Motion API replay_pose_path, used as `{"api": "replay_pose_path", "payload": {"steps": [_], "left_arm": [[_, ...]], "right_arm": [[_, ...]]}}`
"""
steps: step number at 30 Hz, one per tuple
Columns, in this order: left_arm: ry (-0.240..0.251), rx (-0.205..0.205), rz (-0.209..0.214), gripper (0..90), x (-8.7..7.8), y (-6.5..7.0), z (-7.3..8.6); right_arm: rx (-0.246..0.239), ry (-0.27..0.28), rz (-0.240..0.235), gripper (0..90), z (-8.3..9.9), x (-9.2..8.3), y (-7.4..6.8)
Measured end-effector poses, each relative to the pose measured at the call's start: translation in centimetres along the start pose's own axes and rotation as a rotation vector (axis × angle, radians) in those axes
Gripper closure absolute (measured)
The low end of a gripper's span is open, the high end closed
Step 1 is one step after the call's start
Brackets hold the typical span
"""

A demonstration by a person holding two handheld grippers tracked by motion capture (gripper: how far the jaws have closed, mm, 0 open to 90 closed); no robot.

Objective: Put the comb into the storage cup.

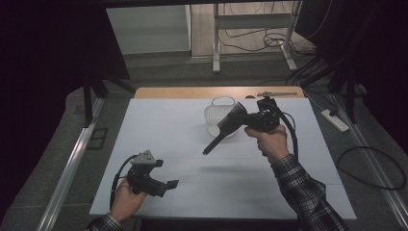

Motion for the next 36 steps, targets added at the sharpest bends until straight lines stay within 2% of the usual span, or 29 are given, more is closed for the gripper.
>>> {"api": "replay_pose_path", "payload": {"steps": [8,18,29,36], "left_arm": [[0.018,-0.011,-0.022,0.0,-0.8,-0.2,0.7],[0.028,-0.043,-0.023,0.0,-1.7,-0.4,1.7],[0.019,-0.052,-0.036,0.0,-2.6,-0.3,2.7],[0.037,-0.061,-0.045,0.0,-3.3,-0.3,3.2]], "right_arm": [[-0.009,0.019,0.029,85.8,-1.0,-0.1,0.4],[-0.008,0.037,0.042,85.9,-2.3,-0.2,0.8],[-0.005,0.063,0.063,85.9,-4.1,-0.4,1.1],[-0.014,0.076,0.079,85.9,-5.1,-0.5,1.1]]}}
Point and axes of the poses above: each handheld gripper's, and its own axes: x roughly forward along the jaws, z roughly out of its underside, y roughly to its right, the point moved 6 cm from there along x, roughly forward along the jaws, and after that the axes turned 11 degrees about x, right-handed, at the moved point
